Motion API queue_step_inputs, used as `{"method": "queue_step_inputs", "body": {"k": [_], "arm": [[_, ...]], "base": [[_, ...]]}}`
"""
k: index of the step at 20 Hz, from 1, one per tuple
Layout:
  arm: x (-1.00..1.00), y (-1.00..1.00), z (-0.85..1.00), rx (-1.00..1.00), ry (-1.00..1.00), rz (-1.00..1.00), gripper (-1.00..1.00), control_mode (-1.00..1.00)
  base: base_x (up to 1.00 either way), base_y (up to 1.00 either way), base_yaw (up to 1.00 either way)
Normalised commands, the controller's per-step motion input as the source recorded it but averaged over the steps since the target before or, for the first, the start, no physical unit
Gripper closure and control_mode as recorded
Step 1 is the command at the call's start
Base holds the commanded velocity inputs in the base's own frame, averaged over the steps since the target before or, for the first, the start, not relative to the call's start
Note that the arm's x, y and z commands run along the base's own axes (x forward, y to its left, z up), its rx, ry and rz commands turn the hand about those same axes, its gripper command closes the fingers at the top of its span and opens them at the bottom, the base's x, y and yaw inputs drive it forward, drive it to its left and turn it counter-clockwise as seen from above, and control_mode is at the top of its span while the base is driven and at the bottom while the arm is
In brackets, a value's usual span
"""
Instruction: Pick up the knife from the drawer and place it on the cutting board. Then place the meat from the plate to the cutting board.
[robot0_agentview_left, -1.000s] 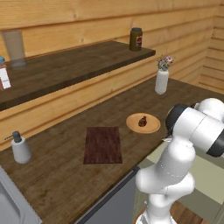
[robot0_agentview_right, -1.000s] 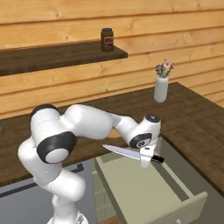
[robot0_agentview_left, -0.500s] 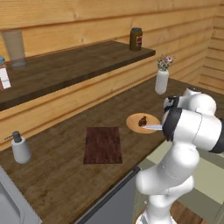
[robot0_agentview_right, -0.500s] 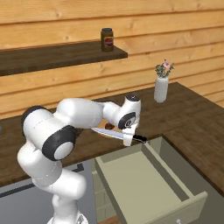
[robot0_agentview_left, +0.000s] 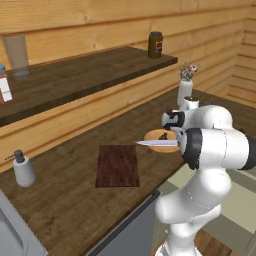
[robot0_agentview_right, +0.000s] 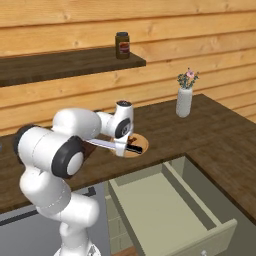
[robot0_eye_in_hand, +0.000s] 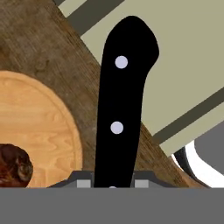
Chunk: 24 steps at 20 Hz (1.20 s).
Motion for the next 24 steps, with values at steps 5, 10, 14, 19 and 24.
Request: {"method": "queue_step_inputs", "body": {"k": [5, 10, 14, 19, 24], "arm": [[0.01, 0.88, -0.05, 0.00, 0.00, 0.07, 1.00, -1.00], [0.03, 0.80, -0.14, 0.00, 0.00, 0.12, 1.00, -1.00], [0.10, 0.81, -0.13, 0.00, 0.00, 0.11, 1.00, -1.00], [0.24, 0.78, -0.14, 0.00, 0.00, 0.09, 1.00, -1.00], [0.32, 0.58, -0.23, 0.00, 0.00, 0.08, 1.00, -1.00]], "base": [[0.00, 0.00, 0.00], [0.00, 0.00, 0.00], [0.00, 0.00, 0.00], [0.00, 0.00, 0.00], [0.00, 0.00, 0.00]]}}
